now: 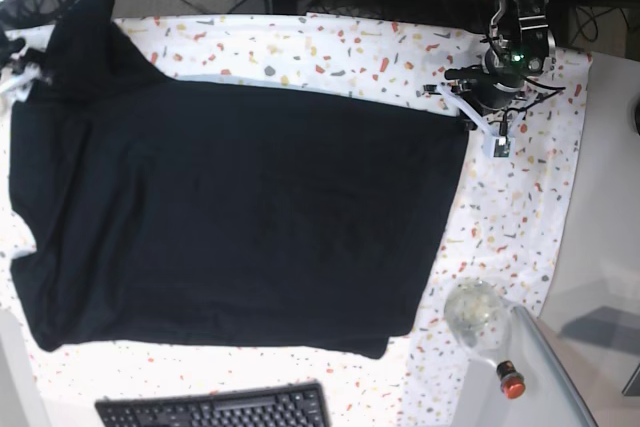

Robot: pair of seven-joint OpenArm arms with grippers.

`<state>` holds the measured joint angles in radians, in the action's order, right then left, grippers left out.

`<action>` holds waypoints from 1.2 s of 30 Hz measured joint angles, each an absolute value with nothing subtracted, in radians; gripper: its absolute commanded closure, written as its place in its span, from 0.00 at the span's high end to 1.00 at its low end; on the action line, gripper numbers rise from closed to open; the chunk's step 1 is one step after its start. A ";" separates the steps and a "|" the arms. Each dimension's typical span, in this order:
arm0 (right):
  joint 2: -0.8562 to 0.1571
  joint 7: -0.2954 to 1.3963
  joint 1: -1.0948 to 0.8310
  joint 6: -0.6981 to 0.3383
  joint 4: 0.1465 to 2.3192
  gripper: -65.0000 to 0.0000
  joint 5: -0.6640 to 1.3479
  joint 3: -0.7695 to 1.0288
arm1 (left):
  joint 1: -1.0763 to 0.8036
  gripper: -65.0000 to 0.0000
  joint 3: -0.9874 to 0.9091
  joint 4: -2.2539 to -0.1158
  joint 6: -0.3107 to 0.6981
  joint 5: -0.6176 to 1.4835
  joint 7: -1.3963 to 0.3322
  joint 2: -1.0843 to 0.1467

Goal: Layout the t-shirt on the table in an organized manner, then fold the t-shirt properly
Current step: 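Grasp the shirt's edge with both grippers and pull it taut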

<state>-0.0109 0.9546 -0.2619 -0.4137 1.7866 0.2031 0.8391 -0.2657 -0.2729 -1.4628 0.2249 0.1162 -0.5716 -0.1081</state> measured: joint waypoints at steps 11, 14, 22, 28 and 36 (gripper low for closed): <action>-0.112 0.855 -0.161 -0.410 1.333 0.58 0.202 0.840 | -0.266 0.00 -0.273 -1.464 0.225 0.120 -0.571 -0.108; -0.110 0.857 -0.165 -0.410 1.324 0.58 0.204 0.833 | -0.266 0.00 -0.275 -1.463 0.225 0.120 -0.572 -0.108; -0.096 0.854 -0.167 -0.412 1.324 0.15 0.206 0.835 | -0.266 0.00 -0.279 -1.463 0.225 0.120 -0.572 -0.108; -0.050 0.912 -0.162 -0.480 1.409 0.00 0.207 0.957 | -0.301 0.00 -0.280 -1.474 0.225 0.120 -0.571 -0.108; 0.003 1.001 -0.215 -0.491 1.579 0.00 0.209 0.979 | -0.391 0.00 -0.281 -1.584 0.210 0.121 -0.571 -0.107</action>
